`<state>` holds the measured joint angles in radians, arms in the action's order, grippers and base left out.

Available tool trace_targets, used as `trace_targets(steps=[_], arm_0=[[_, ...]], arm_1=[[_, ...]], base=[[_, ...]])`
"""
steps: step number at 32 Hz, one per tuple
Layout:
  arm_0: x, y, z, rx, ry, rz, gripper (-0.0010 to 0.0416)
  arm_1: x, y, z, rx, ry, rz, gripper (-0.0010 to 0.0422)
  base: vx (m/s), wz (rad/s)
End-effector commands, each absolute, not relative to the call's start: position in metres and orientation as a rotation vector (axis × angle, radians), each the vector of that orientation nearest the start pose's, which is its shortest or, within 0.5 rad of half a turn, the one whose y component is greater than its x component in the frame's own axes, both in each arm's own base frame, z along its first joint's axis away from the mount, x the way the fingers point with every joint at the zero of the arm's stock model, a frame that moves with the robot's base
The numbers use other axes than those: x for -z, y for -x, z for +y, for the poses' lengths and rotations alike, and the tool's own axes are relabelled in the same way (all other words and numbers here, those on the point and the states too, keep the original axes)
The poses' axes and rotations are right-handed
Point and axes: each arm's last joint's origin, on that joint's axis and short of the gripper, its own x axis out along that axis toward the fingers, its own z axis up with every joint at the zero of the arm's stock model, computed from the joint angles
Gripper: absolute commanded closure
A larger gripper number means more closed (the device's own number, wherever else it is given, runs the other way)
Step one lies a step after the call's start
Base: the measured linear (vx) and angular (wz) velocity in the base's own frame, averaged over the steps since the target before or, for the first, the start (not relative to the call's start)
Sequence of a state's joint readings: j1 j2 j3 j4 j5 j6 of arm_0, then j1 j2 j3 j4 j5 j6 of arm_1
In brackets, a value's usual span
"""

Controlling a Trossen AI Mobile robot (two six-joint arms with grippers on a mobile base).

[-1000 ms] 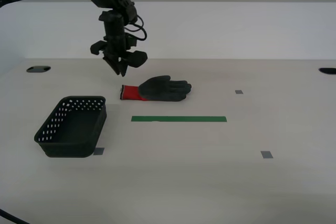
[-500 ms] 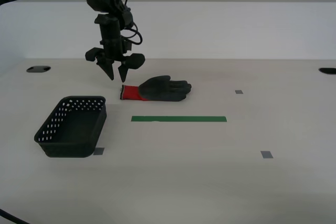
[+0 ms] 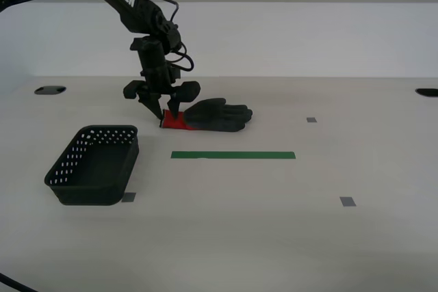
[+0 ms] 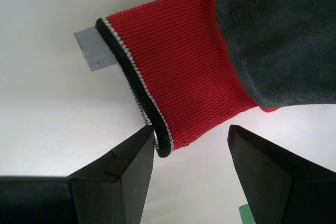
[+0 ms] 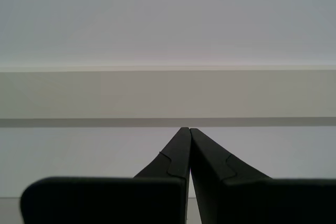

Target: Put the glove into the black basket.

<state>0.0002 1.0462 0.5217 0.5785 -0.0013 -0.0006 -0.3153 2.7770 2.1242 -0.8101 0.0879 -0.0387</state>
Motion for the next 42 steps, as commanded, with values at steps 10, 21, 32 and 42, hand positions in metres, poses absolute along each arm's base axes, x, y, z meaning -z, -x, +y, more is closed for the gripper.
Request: trace_targets(steps=[10, 21, 32, 42], arm_0=[[-0.267, -0.226, 0.0, 0.002, 0.0, -0.059, 0.0405], [-0.267, -0.226, 0.0, 0.002, 0.0, -0.059, 0.0405], [-0.267, -0.227, 0.0, 0.002, 0.0, -0.055, 0.0405], [-0.266, -0.227, 0.0, 0.002, 0.0, -0.045, 0.0405]], arm_1=[[0.005, -0.481, -0.157, 0.233, -0.195, 1.447, 0.0222], [0.016, -0.478, -0.161, 0.289, -0.147, 1.419, 0.0387], [-0.026, -0.483, -0.166, 0.319, -0.174, 1.35, 0.0414], [-0.124, -0.476, -0.159, 0.302, -0.278, 1.262, 0.0414]], base=[[0.0, 0.0], [0.0, 0.0], [0.0, 0.0], [0.0, 0.0]])
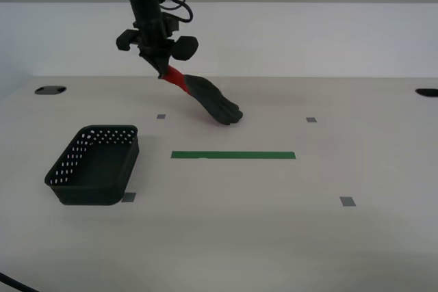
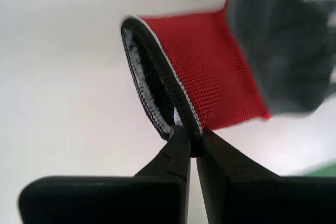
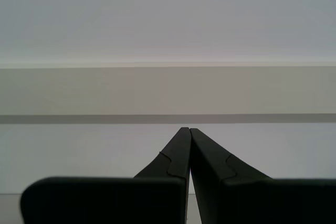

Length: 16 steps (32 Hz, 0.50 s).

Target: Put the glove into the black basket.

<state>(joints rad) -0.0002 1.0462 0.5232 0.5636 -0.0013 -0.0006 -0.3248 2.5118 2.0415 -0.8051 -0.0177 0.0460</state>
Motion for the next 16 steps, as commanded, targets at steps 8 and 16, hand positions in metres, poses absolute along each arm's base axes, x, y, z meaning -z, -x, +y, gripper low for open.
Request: trace_targets(steps=[8, 16], arm_0=[[-0.265, -0.227, 0.0, 0.002, 0.0, -0.035, 0.0405], [-0.261, -0.227, 0.0, 0.0, 0.0, 0.002, 0.0405]], arm_1=[[-0.207, -0.426, -0.132, 0.261, -0.266, 1.137, 0.0414], [-0.272, -0.36, -0.103, 0.199, -0.227, 1.079, 0.0414]], base=[[0.0, 0.0], [0.0, 0.0]])
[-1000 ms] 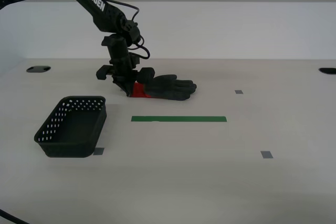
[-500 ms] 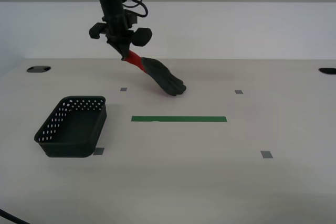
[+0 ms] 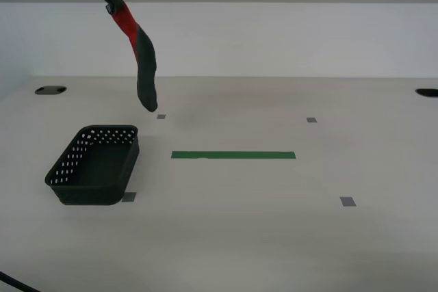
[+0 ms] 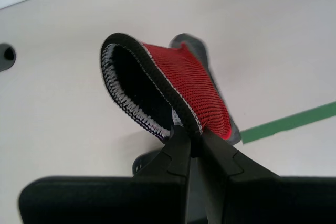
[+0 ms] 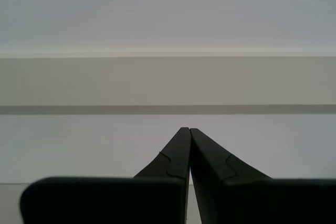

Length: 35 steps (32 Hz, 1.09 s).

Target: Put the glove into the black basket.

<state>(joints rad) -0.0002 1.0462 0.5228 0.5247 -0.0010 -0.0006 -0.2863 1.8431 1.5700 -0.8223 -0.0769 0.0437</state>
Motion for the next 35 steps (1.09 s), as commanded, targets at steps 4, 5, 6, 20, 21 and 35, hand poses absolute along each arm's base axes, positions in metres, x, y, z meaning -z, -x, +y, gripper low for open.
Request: trace_targets(steps=[4, 5, 6, 20, 21, 35], arm_0=[[-0.261, -0.227, 0.0, 0.001, 0.0, 0.007, 0.0405], [-0.26, -0.227, 0.0, 0.001, 0.0, 0.011, 0.0405], [-0.26, -0.227, 0.0, 0.001, 0.0, 0.012, 0.0405], [-0.26, -0.227, 0.0, 0.001, 0.0, 0.012, 0.0405], [-0.26, -0.227, 0.0, 0.001, 0.0, 0.012, 0.0405], [-0.258, -0.227, 0.0, 0.0, 0.0, 0.038, 0.0405]], arm_1=[[-0.284, -0.331, -0.093, 0.178, -0.219, 1.124, 0.0413], [-0.285, -0.322, -0.09, 0.171, -0.218, 1.129, 0.0413], [-0.285, -0.313, -0.087, 0.162, -0.224, 1.143, 0.0413], [-0.176, -0.245, -0.062, 0.109, -0.225, 1.414, 0.0413], [-0.17, -0.244, -0.06, 0.106, -0.221, 1.405, 0.0413], [-0.081, -0.297, -0.052, 0.078, -0.171, 1.488, 0.0412]], base=[[0.0, 0.0], [0.0, 0.0], [0.0, 0.0], [0.001, -0.002], [0.0, 0.0], [0.0, 0.0]])
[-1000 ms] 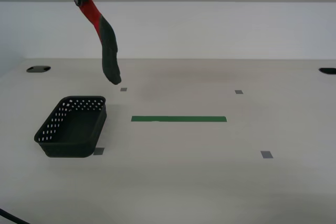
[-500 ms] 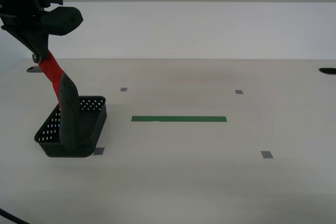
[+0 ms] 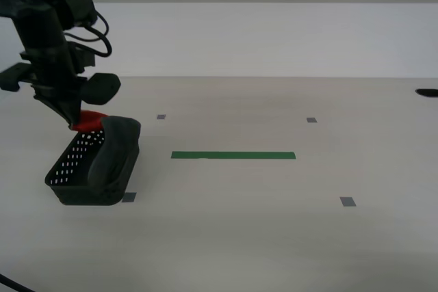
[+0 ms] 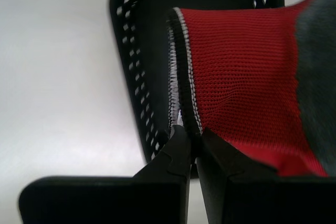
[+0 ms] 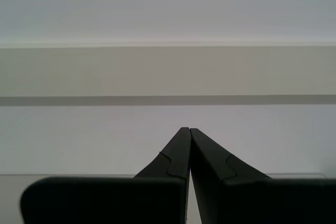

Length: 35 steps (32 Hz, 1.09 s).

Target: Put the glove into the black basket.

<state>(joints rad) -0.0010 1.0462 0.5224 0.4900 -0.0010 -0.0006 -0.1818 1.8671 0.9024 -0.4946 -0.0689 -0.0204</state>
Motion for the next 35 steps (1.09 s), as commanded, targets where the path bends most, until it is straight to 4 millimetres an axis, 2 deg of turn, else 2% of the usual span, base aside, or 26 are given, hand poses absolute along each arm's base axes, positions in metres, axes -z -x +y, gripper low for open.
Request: trace_targets(steps=[1, 4, 6, 9, 10, 12, 13, 14, 17, 21, 25, 27, 28, 30, 31, 35], arm_0=[[-0.258, -0.227, 0.0, 0.0, 0.0, 0.038, 0.0405], [-0.258, -0.227, 0.0, -0.001, 0.0, 0.036, 0.0405], [-0.258, -0.227, 0.0, -0.001, 0.0, 0.036, 0.0405], [-0.258, -0.227, 0.0, -0.001, 0.0, 0.038, 0.0405], [-0.258, -0.227, 0.0, -0.001, 0.0, 0.037, 0.0405], [-0.258, -0.227, 0.0, -0.001, 0.0, 0.038, 0.0405], [-0.258, -0.227, 0.0, -0.001, 0.0, 0.038, 0.0405], [-0.258, -0.227, 0.0, -0.001, 0.0, 0.038, 0.0405], [-0.258, -0.227, 0.0, -0.001, 0.0, 0.038, 0.0405], [-0.258, -0.227, 0.0, -0.001, 0.0, 0.038, 0.0405], [-0.258, -0.227, 0.0, -0.001, 0.0, 0.037, 0.0405], [-0.258, -0.227, 0.0, -0.001, 0.0, 0.037, 0.0405], [-0.258, -0.227, 0.0, -0.001, 0.0, 0.038, 0.0405], [-0.258, -0.227, 0.0, -0.001, 0.0, 0.038, 0.0405], [-0.258, -0.227, 0.0, -0.001, 0.0, 0.038, 0.0405], [-0.258, -0.227, 0.0, -0.001, 0.0, 0.038, 0.0405]], arm_1=[[-0.078, -0.299, -0.053, 0.08, -0.17, 1.497, 0.0412], [-0.072, -0.304, -0.054, 0.083, -0.166, 1.505, 0.0412], [-0.072, -0.304, -0.053, 0.081, -0.164, 1.503, 0.0394], [-0.072, -0.304, -0.053, 0.075, -0.158, 1.506, 0.0346], [-0.072, -0.304, -0.053, 0.073, -0.157, 1.507, 0.0312], [-0.072, -0.303, -0.052, 0.07, -0.156, 1.518, 0.0267], [-0.072, -0.303, -0.052, 0.07, -0.156, 1.519, 0.0258], [-0.073, -0.302, -0.052, 0.069, -0.157, 1.528, 0.0226], [-0.075, -0.301, -0.052, 0.069, -0.157, 1.528, 0.021], [-0.079, -0.303, -0.052, 0.068, -0.159, 1.543, 0.023], [-0.089, -0.312, -0.053, 0.069, -0.16, 1.54, 0.0277], [-0.092, -0.316, -0.054, 0.07, -0.157, 1.522, 0.031], [-0.095, -0.319, -0.055, 0.07, -0.156, 1.51, 0.0341], [-0.097, -0.321, -0.055, 0.071, -0.154, 1.502, 0.0366], [-0.099, -0.324, -0.056, 0.071, -0.153, 1.492, 0.0413], [-0.1, -0.326, -0.056, 0.072, -0.152, 1.484, 0.0409]], base=[[0.0, 0.0], [0.0, 0.0], [0.0, 0.0], [0.0, 0.0], [0.0, 0.0], [0.0, 0.0], [0.0, 0.0], [0.0, 0.0], [0.0, 0.0], [0.0, 0.0], [0.0, 0.0], [0.0, 0.0], [0.0, 0.0], [0.0, 0.0], [0.0, 0.0], [0.0, 0.0]])
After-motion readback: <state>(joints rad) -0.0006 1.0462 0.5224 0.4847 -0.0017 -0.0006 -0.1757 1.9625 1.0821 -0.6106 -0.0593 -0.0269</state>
